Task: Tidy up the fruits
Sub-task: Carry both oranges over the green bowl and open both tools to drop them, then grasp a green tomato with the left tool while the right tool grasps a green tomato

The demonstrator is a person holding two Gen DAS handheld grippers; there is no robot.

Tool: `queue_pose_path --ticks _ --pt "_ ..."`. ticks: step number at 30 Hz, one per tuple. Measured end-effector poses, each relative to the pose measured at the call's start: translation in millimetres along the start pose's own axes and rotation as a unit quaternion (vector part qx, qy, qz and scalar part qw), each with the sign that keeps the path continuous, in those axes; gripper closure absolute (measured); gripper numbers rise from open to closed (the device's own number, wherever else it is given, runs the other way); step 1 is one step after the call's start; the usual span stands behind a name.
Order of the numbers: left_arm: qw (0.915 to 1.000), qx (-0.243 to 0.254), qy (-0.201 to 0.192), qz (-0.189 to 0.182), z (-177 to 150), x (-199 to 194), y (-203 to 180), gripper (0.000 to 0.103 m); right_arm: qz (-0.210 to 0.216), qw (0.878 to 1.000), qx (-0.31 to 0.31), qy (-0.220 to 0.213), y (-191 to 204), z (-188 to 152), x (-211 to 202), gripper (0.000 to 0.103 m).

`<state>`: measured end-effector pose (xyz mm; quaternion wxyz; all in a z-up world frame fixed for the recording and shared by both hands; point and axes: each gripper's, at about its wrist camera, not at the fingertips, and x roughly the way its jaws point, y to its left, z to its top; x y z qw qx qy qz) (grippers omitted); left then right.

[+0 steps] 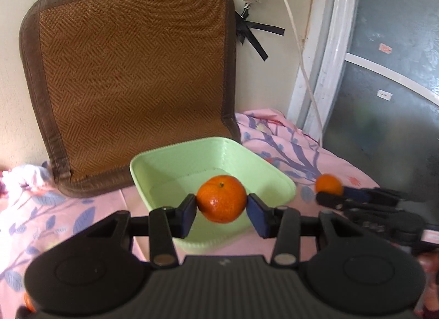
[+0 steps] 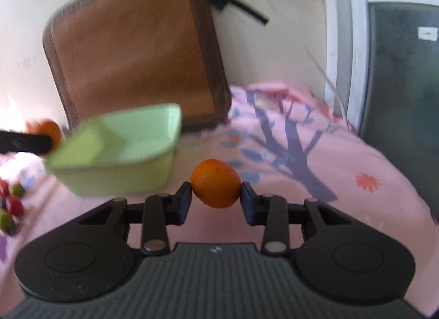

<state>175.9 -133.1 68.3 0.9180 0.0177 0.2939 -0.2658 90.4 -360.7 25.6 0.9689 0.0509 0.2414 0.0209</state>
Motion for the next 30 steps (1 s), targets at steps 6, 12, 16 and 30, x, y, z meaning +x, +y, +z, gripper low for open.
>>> queue_pose_path --ticks 6,12,16,30 --pt "0.9992 -0.018 0.032 0.016 5.9 35.2 10.4 0.061 0.053 0.997 0.006 -0.048 26.6 33.0 13.8 0.062" --pt "0.9988 -0.016 0.030 0.034 -1.8 33.0 14.7 0.038 0.067 0.997 -0.009 -0.024 41.9 32.0 42.5 0.060" --pt "0.9988 -0.027 -0.004 0.040 -1.6 -5.8 24.5 0.038 0.068 0.997 -0.012 -0.038 42.3 27.7 36.9 0.058" --pt "0.9587 -0.159 -0.043 0.232 -126.3 -205.0 127.8 0.038 0.085 0.993 0.032 -0.072 49.8 12.5 -5.8 0.057"
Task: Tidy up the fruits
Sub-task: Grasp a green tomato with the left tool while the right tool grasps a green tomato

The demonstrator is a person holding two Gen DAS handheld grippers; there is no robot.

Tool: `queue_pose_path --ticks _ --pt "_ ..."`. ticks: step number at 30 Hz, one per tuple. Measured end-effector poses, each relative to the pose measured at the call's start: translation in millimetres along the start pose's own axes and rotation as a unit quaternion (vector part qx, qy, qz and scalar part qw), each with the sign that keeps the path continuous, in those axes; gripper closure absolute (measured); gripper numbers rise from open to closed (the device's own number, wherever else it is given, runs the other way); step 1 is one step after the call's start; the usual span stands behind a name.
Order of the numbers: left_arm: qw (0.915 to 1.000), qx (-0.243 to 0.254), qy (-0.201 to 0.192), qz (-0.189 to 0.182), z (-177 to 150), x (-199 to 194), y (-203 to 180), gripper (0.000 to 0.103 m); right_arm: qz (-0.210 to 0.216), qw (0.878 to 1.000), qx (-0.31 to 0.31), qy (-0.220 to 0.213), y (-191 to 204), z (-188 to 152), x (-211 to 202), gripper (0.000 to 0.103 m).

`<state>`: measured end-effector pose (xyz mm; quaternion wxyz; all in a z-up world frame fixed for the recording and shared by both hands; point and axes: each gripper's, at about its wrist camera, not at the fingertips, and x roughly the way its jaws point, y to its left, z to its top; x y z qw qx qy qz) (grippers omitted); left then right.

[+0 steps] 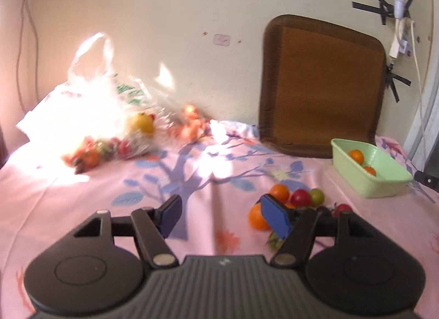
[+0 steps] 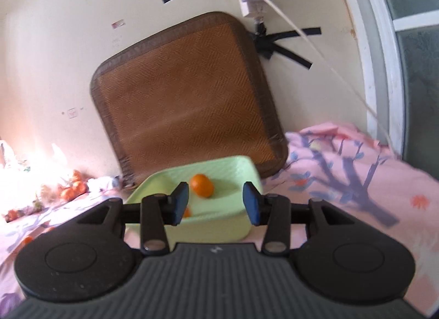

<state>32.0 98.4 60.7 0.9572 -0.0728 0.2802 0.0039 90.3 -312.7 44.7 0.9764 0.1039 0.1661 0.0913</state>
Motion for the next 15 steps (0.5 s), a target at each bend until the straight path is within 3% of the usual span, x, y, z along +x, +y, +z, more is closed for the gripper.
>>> queue_pose_path --ticks 4,9,15 --pt "0.9995 -0.020 0.021 -0.010 -22.7 -1.3 18.8 0.038 0.028 0.999 0.001 0.031 28.4 -17.4 -17.7 0.057" --pt "0.9969 0.033 0.039 -0.059 -32.3 18.4 -17.2 0.038 0.076 0.994 0.009 0.079 67.8 -37.3 -20.5 0.057" --pt "0.9932 0.097 0.043 -0.049 -37.2 45.7 -59.4 0.039 0.100 0.986 -0.027 0.129 110.2 -44.4 -1.4 0.057"
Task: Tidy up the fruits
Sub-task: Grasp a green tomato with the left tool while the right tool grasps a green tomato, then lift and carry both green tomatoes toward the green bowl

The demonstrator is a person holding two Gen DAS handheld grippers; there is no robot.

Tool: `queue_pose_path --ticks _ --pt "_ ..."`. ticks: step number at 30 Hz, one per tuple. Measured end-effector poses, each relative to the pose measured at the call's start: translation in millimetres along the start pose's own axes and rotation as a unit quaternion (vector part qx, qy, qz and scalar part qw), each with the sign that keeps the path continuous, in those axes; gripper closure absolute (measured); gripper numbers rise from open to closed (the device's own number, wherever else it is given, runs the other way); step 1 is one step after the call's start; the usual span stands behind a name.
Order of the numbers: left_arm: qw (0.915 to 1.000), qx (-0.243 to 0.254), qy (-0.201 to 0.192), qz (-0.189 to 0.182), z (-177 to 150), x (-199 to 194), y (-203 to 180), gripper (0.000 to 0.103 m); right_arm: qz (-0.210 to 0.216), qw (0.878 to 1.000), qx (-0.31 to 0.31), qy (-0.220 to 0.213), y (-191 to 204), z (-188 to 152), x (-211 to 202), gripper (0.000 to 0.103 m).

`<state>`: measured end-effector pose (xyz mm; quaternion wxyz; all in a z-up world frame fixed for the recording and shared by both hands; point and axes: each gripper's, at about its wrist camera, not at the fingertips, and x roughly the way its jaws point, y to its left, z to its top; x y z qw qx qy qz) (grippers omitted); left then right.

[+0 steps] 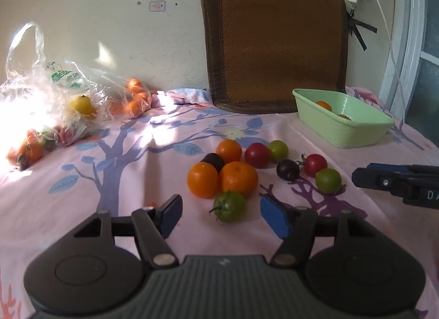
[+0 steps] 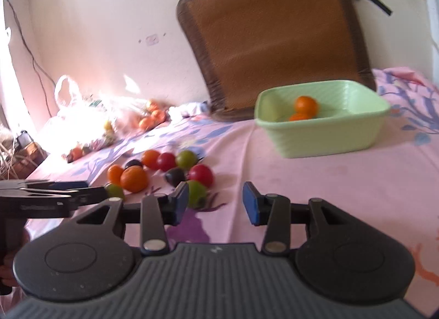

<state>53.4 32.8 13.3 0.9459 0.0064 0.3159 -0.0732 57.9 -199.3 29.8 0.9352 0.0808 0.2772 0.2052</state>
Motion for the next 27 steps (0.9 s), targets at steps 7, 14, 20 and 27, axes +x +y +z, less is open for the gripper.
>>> queue_pose_path --ticks 7,14,20,27 --pt "0.9999 0.007 0.005 0.014 -7.2 13.9 -9.6 0.064 -0.022 0.998 -0.044 0.043 20.6 -3.3 35.3 0.057" --pt "0.9999 0.008 0.001 -0.009 -12.8 3.7 -8.9 0.074 -0.033 0.995 -0.078 0.052 30.4 -6.4 41.2 0.074" --pt "0.9984 0.029 0.000 -0.048 -46.1 -45.1 -15.0 0.074 -0.021 0.996 -0.072 0.046 20.6 -22.6 5.5 0.074" --pt "0.9955 0.069 -0.001 -0.065 -84.6 -88.6 -33.7 0.074 -0.040 0.995 -0.085 0.025 1.3 -58.0 -69.9 0.074"
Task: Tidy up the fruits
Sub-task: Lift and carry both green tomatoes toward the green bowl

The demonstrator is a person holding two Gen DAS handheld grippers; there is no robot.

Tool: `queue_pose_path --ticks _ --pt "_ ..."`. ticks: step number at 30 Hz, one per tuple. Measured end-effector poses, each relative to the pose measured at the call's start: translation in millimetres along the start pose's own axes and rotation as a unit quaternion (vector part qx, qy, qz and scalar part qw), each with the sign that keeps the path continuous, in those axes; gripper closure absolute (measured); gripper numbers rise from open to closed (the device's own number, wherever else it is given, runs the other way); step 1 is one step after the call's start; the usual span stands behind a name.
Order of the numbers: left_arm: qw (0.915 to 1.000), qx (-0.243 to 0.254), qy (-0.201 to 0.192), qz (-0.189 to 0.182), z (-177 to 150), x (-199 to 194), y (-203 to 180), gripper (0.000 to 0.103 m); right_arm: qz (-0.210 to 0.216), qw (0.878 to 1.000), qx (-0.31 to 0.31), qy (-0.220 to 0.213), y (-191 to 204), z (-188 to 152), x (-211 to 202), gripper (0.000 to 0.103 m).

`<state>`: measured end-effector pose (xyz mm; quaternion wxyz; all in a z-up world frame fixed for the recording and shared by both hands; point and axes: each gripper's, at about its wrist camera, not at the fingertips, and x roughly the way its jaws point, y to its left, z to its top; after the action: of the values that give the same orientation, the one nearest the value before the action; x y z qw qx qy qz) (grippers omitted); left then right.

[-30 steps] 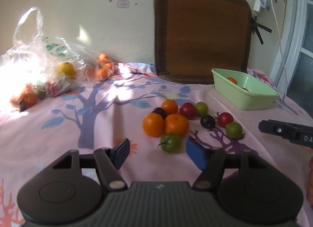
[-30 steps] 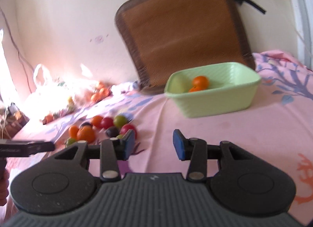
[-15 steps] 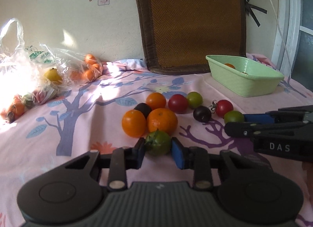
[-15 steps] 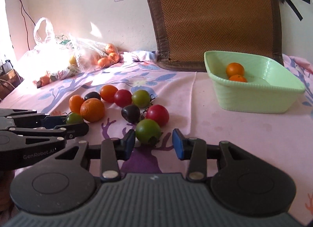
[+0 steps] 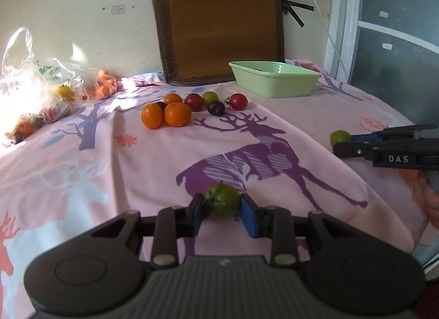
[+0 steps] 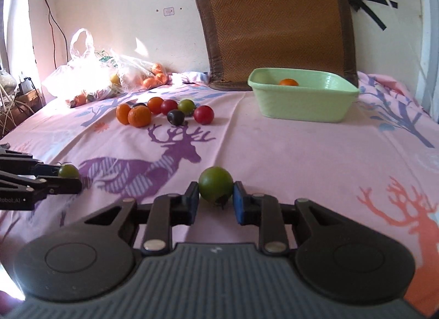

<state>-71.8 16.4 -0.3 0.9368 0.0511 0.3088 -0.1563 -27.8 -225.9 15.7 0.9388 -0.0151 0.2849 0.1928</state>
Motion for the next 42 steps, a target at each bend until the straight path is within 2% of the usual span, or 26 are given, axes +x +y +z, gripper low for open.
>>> queue_pose_path --ticks 3,7,11,24,28,30,32,34,36,39,42 --pt "0.9996 0.026 -0.004 0.011 -2.2 0.3 -11.2 0.074 -0.017 1.000 0.009 -0.002 -8.2 -17.6 -16.7 0.074" --pt "0.9996 0.023 -0.005 0.013 -0.8 2.9 -11.6 0.071 -0.022 0.999 0.027 -0.016 -11.5 -25.1 -22.7 0.074" --pt "0.9997 0.019 -0.004 0.017 0.0 2.1 -12.7 0.054 -0.026 0.999 0.034 -0.026 -11.6 -28.2 -23.4 0.073" --pt "0.9989 0.034 -0.007 0.031 -8.6 -6.9 -17.8 0.053 -0.025 0.998 0.041 -0.032 -13.9 -30.9 -27.3 0.072" --pt "0.9990 0.030 -0.007 0.034 -13.1 -11.7 -16.7 0.054 -0.027 0.998 0.041 -0.034 -12.9 -31.0 -27.5 0.071" --pt "0.9991 0.027 -0.008 0.030 -15.0 -13.5 -16.2 0.058 -0.027 0.998 0.040 -0.034 -12.6 -30.8 -27.3 0.071" --pt "0.9995 0.025 -0.011 0.019 -17.3 -14.8 -15.8 0.069 -0.028 0.998 0.039 -0.034 -11.2 -30.1 -26.3 0.071" --pt "0.9994 0.024 -0.017 0.018 -19.6 -15.7 -18.5 0.074 -0.028 0.998 0.040 -0.034 -10.5 -29.5 -25.6 0.071" --pt "0.9992 0.028 -0.019 0.022 -19.3 -16.1 -20.7 0.075 -0.025 0.998 0.038 -0.036 -9.8 -28.4 -24.1 0.071" --pt "0.9999 0.009 -0.009 0.002 -4.2 -8.9 -14.6 0.075 -0.026 0.998 0.034 -0.037 -9.1 -27.2 -22.5 0.073" --pt "0.9991 0.015 -0.028 -0.027 32.9 3.6 -15.8 0.075 -0.020 0.997 0.059 -0.054 -23.4 -16.1 -23.0 0.073"
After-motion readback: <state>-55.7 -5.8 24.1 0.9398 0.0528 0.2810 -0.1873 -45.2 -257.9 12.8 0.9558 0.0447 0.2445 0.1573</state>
